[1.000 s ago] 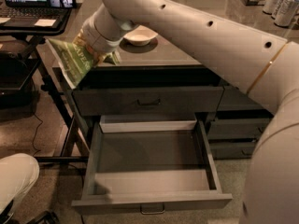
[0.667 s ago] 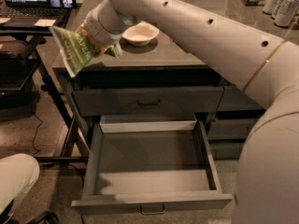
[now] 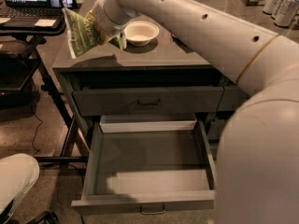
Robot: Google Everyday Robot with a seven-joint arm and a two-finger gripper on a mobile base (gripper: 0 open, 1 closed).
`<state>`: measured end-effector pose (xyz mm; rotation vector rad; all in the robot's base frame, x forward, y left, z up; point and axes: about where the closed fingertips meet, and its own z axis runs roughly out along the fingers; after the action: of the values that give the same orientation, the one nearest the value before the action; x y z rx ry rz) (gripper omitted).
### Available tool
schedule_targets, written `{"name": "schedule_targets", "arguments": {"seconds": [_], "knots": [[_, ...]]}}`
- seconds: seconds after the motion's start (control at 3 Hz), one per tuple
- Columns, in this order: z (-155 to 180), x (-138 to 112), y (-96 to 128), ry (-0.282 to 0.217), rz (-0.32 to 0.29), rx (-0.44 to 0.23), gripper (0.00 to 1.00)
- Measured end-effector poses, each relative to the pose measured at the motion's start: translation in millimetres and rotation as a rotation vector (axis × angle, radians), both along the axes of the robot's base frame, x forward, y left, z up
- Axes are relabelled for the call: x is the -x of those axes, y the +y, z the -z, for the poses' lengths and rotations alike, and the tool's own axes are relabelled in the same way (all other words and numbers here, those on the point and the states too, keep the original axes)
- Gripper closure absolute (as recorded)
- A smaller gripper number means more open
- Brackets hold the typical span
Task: Pick green jalapeno chip bag from middle drawer and place on counter
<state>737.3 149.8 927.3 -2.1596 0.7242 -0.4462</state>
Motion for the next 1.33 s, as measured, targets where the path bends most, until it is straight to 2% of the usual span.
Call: {"name": "schedule_targets", "arguments": {"seconds": [0.33,0.67,1.0,1.33], "knots": [[-0.6,-19.6,-0.1,0.039,0.048,-0.011,0.81],[-0.9,-34.9,11.7,0.061,0.023,-0.003,0.57],[4.4,-47.5,24.6,0.073,-0.05,-0.001,0.34],[13.2,-57.0,28.9,0.084,-0.086,-0.006,0.11]]}}
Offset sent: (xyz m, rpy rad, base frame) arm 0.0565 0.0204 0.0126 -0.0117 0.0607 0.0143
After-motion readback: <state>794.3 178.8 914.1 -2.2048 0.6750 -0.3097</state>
